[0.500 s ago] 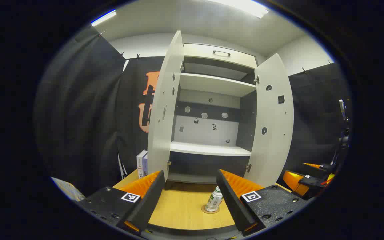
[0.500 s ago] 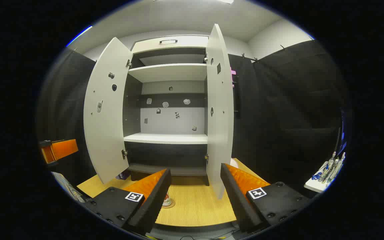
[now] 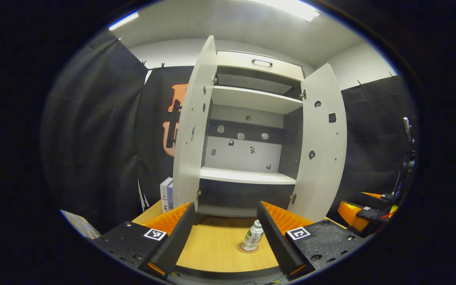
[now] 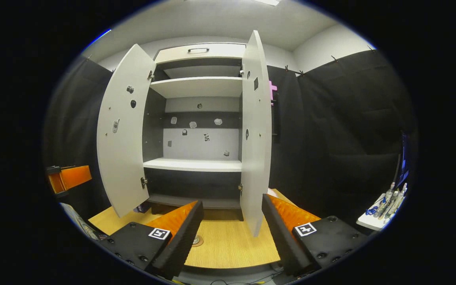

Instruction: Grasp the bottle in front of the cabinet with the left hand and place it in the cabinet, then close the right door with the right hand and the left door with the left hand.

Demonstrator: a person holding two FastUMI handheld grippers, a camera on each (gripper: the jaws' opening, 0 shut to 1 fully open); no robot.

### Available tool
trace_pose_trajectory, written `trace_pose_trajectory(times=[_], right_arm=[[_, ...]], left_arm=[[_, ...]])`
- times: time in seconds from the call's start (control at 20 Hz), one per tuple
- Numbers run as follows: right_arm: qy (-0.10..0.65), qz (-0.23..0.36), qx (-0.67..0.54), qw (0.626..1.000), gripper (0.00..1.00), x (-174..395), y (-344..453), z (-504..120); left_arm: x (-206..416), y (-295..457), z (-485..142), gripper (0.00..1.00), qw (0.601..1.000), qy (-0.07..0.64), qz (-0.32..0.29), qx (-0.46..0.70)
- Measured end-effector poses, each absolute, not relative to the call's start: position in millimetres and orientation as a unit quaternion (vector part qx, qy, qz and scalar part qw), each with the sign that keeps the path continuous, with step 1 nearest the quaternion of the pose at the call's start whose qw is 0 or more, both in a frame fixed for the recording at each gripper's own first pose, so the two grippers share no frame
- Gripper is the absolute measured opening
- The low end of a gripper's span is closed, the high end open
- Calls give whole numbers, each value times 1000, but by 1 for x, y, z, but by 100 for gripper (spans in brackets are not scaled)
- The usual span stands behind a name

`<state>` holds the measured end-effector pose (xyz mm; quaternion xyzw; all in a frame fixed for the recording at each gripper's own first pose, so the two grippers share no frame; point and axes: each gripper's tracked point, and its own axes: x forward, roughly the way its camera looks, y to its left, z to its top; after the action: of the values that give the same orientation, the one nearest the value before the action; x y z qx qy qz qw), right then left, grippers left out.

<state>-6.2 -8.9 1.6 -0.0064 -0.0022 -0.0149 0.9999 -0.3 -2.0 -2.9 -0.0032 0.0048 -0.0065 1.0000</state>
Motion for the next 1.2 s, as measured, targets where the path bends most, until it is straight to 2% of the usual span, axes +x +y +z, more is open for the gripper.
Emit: trace_pose_trajectory(times=[0.1, 0.2, 0.3, 0.55, 0.9, 0.95, 1.2], right_arm=[[-2, -15, -5, 1000, 98, -7, -9, 1], [-1, -14, -5, 1000, 98, -8, -6, 1], [-2, -14, -7, 1000, 98, -10, -6, 1], [1, -18, -13, 1000, 98, -16, -12, -1], [7, -40, -16, 999, 98, -17, -32, -3], [7, -43, -16, 999, 98, -16, -35, -2], [8, -60, -29, 998, 98, -14, -57, 1]], left_arm=[[-1, -1, -5, 93, 1000, 8, -5, -5], [-1, -4, -5, 95, 1000, 9, -8, -7], [1, -9, -11, 93, 1000, 16, -15, -10], [10, -30, -38, 95, 998, 43, -40, -17], [51, -63, -100, 93, 993, 96, -71, -13], [59, -69, -109, 95, 992, 101, -77, -10], [94, -96, -174, 96, 983, 155, -97, -14]])
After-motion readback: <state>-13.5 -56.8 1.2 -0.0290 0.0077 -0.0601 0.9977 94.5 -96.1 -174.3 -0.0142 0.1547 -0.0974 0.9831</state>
